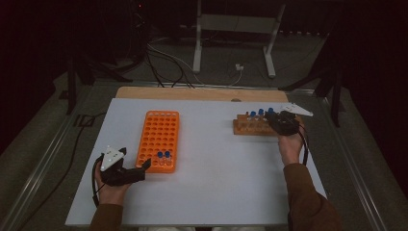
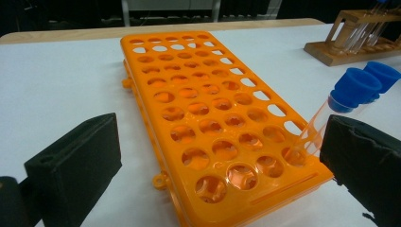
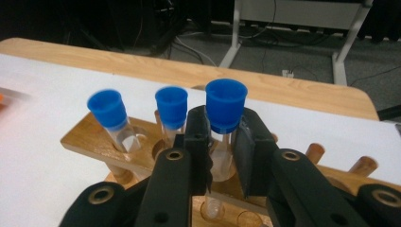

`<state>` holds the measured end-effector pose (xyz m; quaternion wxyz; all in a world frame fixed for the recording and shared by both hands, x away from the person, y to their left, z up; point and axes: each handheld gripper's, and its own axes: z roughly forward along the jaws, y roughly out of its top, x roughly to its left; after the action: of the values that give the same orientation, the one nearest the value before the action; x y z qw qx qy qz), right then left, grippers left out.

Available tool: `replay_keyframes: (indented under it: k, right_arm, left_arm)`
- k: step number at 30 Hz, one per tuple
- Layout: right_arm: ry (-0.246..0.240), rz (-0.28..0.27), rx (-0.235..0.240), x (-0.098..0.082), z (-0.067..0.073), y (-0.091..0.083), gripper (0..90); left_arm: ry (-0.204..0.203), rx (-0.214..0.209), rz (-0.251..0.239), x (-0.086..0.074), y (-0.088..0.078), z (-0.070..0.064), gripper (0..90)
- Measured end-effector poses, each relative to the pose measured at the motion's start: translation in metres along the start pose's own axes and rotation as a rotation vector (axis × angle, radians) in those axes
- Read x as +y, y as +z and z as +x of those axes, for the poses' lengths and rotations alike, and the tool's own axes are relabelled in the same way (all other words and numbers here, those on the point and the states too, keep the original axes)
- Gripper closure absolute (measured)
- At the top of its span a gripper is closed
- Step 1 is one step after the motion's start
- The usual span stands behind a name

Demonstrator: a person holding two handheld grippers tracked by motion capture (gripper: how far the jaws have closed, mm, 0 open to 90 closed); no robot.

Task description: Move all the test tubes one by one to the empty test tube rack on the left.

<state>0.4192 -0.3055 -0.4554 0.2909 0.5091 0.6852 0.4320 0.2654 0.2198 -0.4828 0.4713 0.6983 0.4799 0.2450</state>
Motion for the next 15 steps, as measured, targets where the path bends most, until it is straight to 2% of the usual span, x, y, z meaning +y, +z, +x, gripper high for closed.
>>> replay_keyframes:
  k: [15]
  right_arm:
    - [-0.039, -0.068, 0.013, 0.022, 0.002, -0.026, 77.0]
  left_arm:
    - [-0.003, 0.004, -0.002, 0.0, -0.001, 0.001, 0.6]
